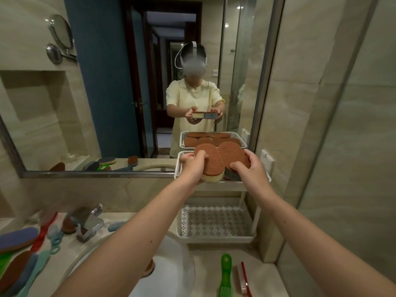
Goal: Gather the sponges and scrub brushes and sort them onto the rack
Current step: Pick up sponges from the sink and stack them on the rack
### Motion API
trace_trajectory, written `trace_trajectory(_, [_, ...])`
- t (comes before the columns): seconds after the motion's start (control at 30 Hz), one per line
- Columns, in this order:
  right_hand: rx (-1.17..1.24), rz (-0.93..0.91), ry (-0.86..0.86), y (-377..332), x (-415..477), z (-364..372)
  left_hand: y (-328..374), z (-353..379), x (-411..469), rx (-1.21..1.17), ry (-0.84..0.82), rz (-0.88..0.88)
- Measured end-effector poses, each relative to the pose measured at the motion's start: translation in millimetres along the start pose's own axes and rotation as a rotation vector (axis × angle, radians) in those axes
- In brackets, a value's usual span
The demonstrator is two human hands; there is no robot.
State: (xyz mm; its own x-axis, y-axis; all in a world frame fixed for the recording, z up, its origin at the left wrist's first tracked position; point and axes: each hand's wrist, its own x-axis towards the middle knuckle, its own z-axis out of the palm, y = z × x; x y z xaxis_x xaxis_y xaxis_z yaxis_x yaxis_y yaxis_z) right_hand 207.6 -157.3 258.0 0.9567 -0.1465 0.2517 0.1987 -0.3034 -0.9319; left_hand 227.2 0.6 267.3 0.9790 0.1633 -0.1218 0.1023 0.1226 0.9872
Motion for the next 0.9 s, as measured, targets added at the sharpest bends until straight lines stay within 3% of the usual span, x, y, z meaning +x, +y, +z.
trace_trajectory(0.17, [-0.208,-0.129,-0.065,-2.4,19.1,-19.9,16.4,24.1,21.0,-0.054,-0.091,-0.058])
trace_trajectory(0.27, [-0.346,-0.146,-0.005,2.4,40.0,-26.9,22.8,35.7,32.4,-0.003,-0.143,-0.044])
trace_trajectory(0.43, [-0.382,-0.133,0.071,8.3,72.9,-35.8,27.4,50.0,52.9,0.107,-0.199,-0.004])
trace_trajectory(0.7, [-0.437,-0.047,0.057,31.1,105.4,-37.1,14.4,59.9,92.0,0.518,-0.291,0.275])
trace_trajectory(0.9, [-0.486,0.008,0.029,46.2,119.5,-26.0,-5.8,61.5,108.6,0.736,-0.295,0.345])
